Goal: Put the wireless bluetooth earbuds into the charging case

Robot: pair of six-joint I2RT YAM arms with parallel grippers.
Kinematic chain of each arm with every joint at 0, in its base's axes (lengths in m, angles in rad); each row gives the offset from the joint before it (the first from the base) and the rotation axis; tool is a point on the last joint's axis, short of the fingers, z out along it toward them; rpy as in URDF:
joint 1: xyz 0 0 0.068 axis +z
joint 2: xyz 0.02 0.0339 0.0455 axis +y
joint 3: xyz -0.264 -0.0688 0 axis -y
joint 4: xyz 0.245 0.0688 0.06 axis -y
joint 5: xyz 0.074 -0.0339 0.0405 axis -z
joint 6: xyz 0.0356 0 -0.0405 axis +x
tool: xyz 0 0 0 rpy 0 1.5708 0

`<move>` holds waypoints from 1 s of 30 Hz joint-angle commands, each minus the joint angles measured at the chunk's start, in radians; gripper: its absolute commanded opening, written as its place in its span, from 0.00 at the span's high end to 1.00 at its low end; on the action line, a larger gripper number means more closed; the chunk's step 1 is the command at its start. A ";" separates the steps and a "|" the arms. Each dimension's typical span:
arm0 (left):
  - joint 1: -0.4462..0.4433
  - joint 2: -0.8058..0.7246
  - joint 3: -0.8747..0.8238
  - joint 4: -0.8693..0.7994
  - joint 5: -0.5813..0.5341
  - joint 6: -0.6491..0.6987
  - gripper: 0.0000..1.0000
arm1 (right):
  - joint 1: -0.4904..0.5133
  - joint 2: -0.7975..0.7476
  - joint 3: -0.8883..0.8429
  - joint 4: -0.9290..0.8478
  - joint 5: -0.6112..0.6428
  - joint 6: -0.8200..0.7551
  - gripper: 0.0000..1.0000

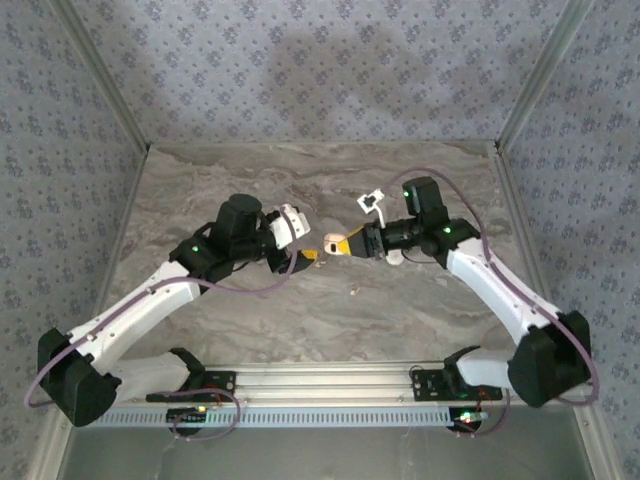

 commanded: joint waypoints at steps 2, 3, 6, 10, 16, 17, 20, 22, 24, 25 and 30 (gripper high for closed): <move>0.015 -0.038 -0.050 0.190 0.199 -0.116 0.31 | -0.023 -0.084 -0.052 0.109 -0.040 -0.228 0.79; 0.015 -0.039 -0.058 0.208 0.227 -0.122 0.31 | -0.027 -0.098 -0.056 0.113 -0.068 -0.271 0.79; 0.015 -0.033 -0.062 0.240 0.295 -0.138 0.33 | -0.027 -0.131 -0.057 0.119 -0.149 -0.401 0.79; 0.017 -0.015 -0.050 0.267 0.359 -0.168 0.34 | -0.031 -0.155 -0.052 0.120 -0.197 -0.502 0.81; 0.017 -0.001 -0.038 0.297 0.443 -0.176 0.41 | -0.026 -0.111 -0.019 0.115 -0.301 -0.517 0.80; 0.016 0.005 -0.029 0.287 0.465 -0.172 0.45 | -0.024 -0.103 -0.013 0.109 -0.305 -0.519 0.80; 0.017 0.019 -0.001 0.249 0.512 -0.161 0.50 | -0.021 -0.091 -0.006 0.111 -0.314 -0.521 0.80; 0.016 0.026 0.013 0.225 0.536 -0.151 0.52 | -0.018 -0.085 -0.002 0.110 -0.315 -0.522 0.80; 0.017 0.034 0.028 0.198 0.553 -0.139 0.55 | -0.015 -0.081 0.001 0.111 -0.311 -0.520 0.80; 0.017 0.039 0.035 0.186 0.558 -0.132 0.56 | -0.013 -0.080 0.004 0.110 -0.311 -0.519 0.80; 0.016 0.065 0.070 0.127 0.578 -0.110 0.64 | -0.005 -0.072 0.004 0.112 -0.304 -0.517 0.80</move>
